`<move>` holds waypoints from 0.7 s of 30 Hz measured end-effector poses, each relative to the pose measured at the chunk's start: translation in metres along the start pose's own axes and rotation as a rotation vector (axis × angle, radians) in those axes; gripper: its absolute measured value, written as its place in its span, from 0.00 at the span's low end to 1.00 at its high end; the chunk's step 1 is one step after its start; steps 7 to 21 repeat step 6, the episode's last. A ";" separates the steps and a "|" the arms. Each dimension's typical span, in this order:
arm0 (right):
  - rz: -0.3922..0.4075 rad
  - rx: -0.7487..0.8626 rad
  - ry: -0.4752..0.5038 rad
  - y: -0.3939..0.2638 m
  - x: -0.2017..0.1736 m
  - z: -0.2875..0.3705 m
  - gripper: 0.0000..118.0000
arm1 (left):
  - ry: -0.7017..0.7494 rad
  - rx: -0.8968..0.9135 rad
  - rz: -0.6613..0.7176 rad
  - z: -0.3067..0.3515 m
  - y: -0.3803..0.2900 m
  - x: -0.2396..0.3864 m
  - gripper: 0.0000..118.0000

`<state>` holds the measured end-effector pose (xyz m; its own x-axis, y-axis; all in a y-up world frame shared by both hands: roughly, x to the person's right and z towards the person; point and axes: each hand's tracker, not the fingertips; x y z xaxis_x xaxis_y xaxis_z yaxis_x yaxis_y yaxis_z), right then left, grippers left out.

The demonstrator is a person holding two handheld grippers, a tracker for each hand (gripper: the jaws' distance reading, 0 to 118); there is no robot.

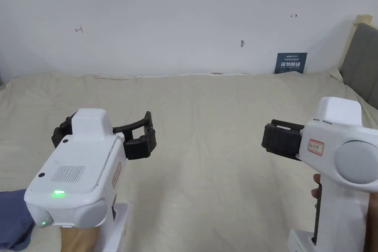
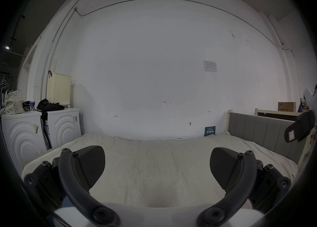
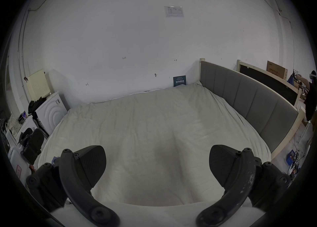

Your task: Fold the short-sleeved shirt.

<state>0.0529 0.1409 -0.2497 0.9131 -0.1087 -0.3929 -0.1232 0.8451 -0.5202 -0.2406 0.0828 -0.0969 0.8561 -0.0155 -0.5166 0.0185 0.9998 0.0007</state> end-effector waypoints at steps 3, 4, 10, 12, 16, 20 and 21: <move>-0.006 -0.006 0.002 0.001 0.000 -0.001 1.00 | -0.001 0.001 -0.001 0.001 0.001 0.000 1.00; -0.008 -0.006 -0.002 0.001 0.001 -0.001 1.00 | -0.001 0.002 -0.004 0.001 0.001 0.000 1.00; -0.004 0.022 0.001 0.000 0.003 -0.001 1.00 | 0.000 0.004 -0.008 0.001 0.001 0.001 1.00; -0.004 0.022 0.001 0.000 0.003 -0.001 1.00 | 0.000 0.004 -0.008 0.001 0.001 0.001 1.00; -0.004 0.022 0.001 0.000 0.003 -0.001 1.00 | 0.000 0.004 -0.008 0.001 0.001 0.001 1.00; -0.004 0.022 0.001 0.000 0.003 -0.001 1.00 | 0.000 0.004 -0.008 0.001 0.001 0.001 1.00; -0.004 0.022 0.001 0.000 0.003 -0.001 1.00 | 0.000 0.004 -0.008 0.001 0.001 0.001 1.00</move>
